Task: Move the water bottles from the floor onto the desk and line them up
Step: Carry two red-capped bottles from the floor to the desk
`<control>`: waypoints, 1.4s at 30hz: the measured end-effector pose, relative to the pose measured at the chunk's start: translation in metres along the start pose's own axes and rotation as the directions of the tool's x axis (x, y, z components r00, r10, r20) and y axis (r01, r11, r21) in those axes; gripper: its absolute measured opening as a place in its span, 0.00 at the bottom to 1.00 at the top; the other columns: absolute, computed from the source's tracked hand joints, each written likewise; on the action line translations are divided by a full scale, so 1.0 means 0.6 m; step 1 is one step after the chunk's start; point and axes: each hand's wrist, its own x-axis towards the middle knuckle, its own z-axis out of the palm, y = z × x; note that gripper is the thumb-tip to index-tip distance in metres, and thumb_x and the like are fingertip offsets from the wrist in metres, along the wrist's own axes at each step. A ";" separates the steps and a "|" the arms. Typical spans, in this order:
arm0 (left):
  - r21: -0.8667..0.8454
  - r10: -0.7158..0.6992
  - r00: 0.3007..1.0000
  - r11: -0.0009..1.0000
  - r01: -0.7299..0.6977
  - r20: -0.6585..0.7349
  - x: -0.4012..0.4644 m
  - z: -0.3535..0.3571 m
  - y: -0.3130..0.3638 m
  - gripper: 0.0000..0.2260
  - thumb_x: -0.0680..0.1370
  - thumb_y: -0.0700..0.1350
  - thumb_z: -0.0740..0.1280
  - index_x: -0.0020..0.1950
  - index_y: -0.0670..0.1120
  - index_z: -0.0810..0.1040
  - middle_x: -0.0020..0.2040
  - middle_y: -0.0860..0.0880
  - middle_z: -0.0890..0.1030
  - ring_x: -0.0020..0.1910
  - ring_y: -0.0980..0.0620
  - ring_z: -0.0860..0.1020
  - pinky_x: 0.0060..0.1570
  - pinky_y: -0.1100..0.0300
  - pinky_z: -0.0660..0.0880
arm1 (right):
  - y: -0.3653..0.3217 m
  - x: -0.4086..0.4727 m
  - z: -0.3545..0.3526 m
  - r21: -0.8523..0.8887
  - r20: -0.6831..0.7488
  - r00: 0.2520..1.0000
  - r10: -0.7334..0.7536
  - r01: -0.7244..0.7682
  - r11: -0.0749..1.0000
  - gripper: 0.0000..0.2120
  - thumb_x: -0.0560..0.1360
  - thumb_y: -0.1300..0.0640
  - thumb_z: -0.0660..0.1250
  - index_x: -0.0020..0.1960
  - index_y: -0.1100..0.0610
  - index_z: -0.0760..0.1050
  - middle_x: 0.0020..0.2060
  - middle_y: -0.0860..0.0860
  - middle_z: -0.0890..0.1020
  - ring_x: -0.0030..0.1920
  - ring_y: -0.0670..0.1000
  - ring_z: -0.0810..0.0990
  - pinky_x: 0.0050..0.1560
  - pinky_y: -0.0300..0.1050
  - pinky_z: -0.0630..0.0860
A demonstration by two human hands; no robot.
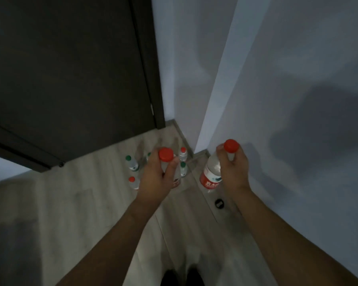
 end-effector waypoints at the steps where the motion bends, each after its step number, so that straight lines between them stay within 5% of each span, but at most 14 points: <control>1: 0.004 0.033 0.999 0.999 -0.033 -0.007 0.001 -0.037 0.075 0.12 0.80 0.54 0.65 0.57 0.47 0.74 0.47 0.50 0.80 0.46 0.56 0.80 0.47 0.61 0.76 | -0.081 -0.023 -0.018 0.016 -0.025 0.999 -0.033 0.033 0.999 0.02 0.78 0.55 0.67 0.47 0.49 0.76 0.42 0.44 0.81 0.42 0.37 0.80 0.48 0.37 0.74; 5: 0.004 0.150 0.989 0.989 -0.150 -0.017 -0.013 -0.158 0.333 0.07 0.80 0.49 0.67 0.56 0.51 0.72 0.46 0.57 0.78 0.46 0.63 0.78 0.43 0.73 0.72 | -0.337 -0.119 -0.090 0.044 -0.093 0.983 -0.157 0.162 0.986 0.04 0.77 0.55 0.69 0.46 0.49 0.75 0.39 0.43 0.80 0.42 0.39 0.80 0.48 0.35 0.75; 9: -0.062 0.226 0.972 0.971 -0.231 -0.068 -0.048 -0.219 0.485 0.12 0.79 0.57 0.65 0.57 0.53 0.72 0.47 0.59 0.78 0.48 0.63 0.78 0.43 0.74 0.73 | -0.472 -0.194 -0.137 0.100 -0.162 0.951 -0.265 0.283 0.954 0.10 0.77 0.53 0.70 0.39 0.51 0.72 0.31 0.40 0.78 0.35 0.38 0.78 0.39 0.27 0.72; 18: -0.141 0.259 0.966 0.956 -0.258 -0.008 -0.113 -0.226 0.598 0.14 0.78 0.60 0.63 0.58 0.54 0.70 0.46 0.67 0.76 0.49 0.68 0.76 0.45 0.65 0.71 | -0.541 -0.260 -0.206 0.082 -0.142 0.923 -0.359 0.372 0.925 0.08 0.75 0.61 0.69 0.38 0.59 0.74 0.27 0.42 0.76 0.31 0.40 0.76 0.34 0.26 0.72; 25: -0.194 0.343 0.929 0.929 -0.315 0.137 -0.121 -0.198 0.637 0.09 0.80 0.57 0.64 0.57 0.57 0.70 0.48 0.65 0.77 0.50 0.67 0.77 0.47 0.61 0.73 | -0.532 -0.293 -0.264 0.028 -0.295 0.894 -0.338 0.362 0.932 0.07 0.73 0.59 0.70 0.40 0.61 0.75 0.30 0.47 0.78 0.32 0.41 0.77 0.33 0.27 0.72; 35: -0.286 0.549 0.705 0.835 -0.469 0.448 -0.155 -0.062 0.684 0.11 0.80 0.56 0.63 0.57 0.52 0.70 0.48 0.58 0.77 0.50 0.65 0.76 0.46 0.78 0.68 | -0.485 -0.398 -0.398 0.026 -0.651 0.737 -0.182 0.261 0.965 0.06 0.70 0.53 0.69 0.38 0.54 0.75 0.28 0.46 0.78 0.30 0.41 0.78 0.30 0.27 0.72; 42: -0.470 0.655 0.456 0.753 -0.460 0.602 -0.275 0.051 0.751 0.10 0.78 0.59 0.62 0.55 0.56 0.70 0.49 0.63 0.77 0.51 0.65 0.76 0.47 0.79 0.66 | -0.448 -0.532 -0.515 -0.063 -0.869 0.472 -0.146 0.187 0.980 0.08 0.70 0.53 0.69 0.39 0.58 0.75 0.31 0.51 0.79 0.30 0.41 0.75 0.31 0.29 0.72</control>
